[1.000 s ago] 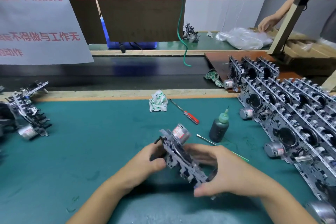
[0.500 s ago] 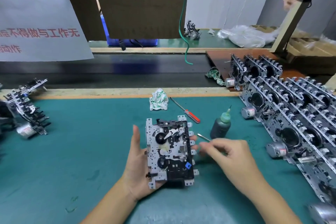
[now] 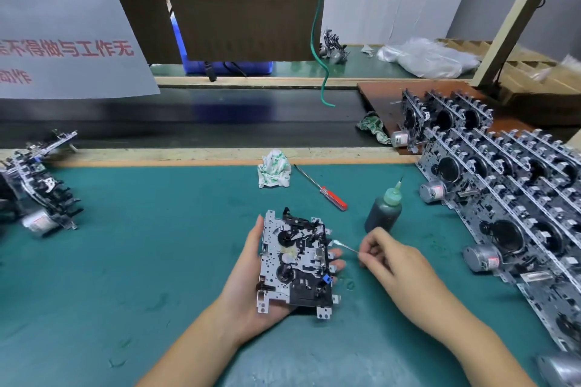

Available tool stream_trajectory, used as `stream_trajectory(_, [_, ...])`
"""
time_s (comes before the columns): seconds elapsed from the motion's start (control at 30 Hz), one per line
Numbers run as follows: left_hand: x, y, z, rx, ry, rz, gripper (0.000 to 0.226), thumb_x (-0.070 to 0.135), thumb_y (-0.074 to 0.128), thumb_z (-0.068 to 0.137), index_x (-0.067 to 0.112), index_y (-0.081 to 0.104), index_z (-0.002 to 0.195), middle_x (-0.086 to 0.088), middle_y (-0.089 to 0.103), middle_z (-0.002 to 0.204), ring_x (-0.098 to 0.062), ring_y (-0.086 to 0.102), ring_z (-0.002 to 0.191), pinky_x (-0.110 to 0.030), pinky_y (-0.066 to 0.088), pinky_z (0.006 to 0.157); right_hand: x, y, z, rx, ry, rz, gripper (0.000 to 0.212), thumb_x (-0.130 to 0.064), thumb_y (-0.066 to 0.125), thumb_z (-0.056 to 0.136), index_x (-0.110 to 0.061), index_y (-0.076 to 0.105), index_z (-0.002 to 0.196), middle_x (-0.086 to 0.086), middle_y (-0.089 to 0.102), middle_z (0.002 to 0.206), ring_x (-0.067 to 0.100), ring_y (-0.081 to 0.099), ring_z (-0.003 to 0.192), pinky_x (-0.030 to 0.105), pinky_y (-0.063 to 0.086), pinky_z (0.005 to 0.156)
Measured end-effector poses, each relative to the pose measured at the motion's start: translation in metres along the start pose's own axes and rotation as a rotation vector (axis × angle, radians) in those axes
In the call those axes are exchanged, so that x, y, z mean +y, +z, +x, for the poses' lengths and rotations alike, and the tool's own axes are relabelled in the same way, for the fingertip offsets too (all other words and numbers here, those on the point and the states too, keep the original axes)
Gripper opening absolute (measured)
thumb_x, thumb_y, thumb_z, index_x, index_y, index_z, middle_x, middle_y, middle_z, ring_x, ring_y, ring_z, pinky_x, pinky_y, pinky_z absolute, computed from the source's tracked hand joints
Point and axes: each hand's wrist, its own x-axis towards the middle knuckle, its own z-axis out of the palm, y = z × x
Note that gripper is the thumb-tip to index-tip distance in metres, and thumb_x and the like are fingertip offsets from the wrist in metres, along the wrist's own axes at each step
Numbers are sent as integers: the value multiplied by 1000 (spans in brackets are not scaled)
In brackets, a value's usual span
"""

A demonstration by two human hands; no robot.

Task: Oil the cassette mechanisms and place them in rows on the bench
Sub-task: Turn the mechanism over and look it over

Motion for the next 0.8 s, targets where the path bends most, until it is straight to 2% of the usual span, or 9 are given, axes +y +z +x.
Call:
stream_trajectory(0.07, [1, 1, 0, 20, 8, 13, 81, 67, 36, 82, 0, 64, 119, -29, 54, 130, -39, 60, 113, -47, 46, 98, -6, -5, -1, -119, 38, 423, 11, -15, 49, 97, -15, 45, 86, 0, 62, 64, 13, 48, 53, 23, 39, 51])
stream_trajectory(0.13, [1, 1, 0, 28, 7, 21, 81, 67, 35, 84, 0, 64, 120, -29, 53, 130, -39, 60, 111, -47, 43, 100, -8, -8, -3, -237, 82, 698, 11, -18, 46, 97, -12, 44, 88, 1, 50, 51, 13, 31, 39, 18, 26, 39])
stream_trajectory(0.23, [2, 2, 0, 39, -16, 18, 83, 68, 32, 86, 0, 62, 122, -28, 52, 132, -39, 56, 113, -47, 42, 99, -13, -15, -6, -393, 83, 821, 21, -34, 48, 88, -16, 56, 79, -1, 36, 44, 7, 19, 36, 13, 20, 36])
stream_trajectory(0.33, [2, 0, 2, 41, -23, 18, 82, 68, 29, 88, 1, 66, 117, -24, 57, 126, -34, 61, 105, -42, 47, 94, -20, -14, -9, -509, 111, 930, 26, -32, 48, 88, -19, 54, 66, -1, 29, 43, 8, 18, 35, 13, 19, 35])
stream_trajectory(0.4, [2, -2, 3, 60, -26, 26, 81, 68, 31, 88, 1, 66, 117, -24, 56, 129, -34, 63, 106, -42, 48, 94, -22, -8, -9, -532, 126, 932, 31, -27, 46, 92, -20, 50, 62, -1, 31, 44, 8, 21, 35, 14, 19, 35])
stream_trajectory(0.5, [2, -2, 4, 76, -35, 55, 81, 68, 32, 87, 1, 66, 117, -26, 58, 126, -34, 63, 108, -43, 48, 94, -26, 1, -8, -537, 119, 796, 39, -26, 41, 99, -20, 50, 61, -4, 34, 40, 7, 20, 34, 16, 17, 37])
stream_trajectory(0.7, [2, -1, 4, 82, -33, 68, 80, 68, 32, 87, 1, 68, 114, -26, 59, 124, -34, 64, 105, -44, 47, 93, -28, 8, -8, -510, 124, 718, 42, -31, 45, 97, -20, 57, 59, -5, 38, 37, 6, 23, 32, 15, 21, 35])
stream_trajectory(0.8, [2, -1, 3, 80, -36, 75, 79, 68, 32, 87, 2, 69, 112, -24, 61, 123, -32, 65, 104, -41, 53, 90, -27, 9, -7, -519, 125, 697, 39, -33, 46, 95, -20, 57, 61, -4, 45, 40, 5, 31, 31, 14, 24, 34])
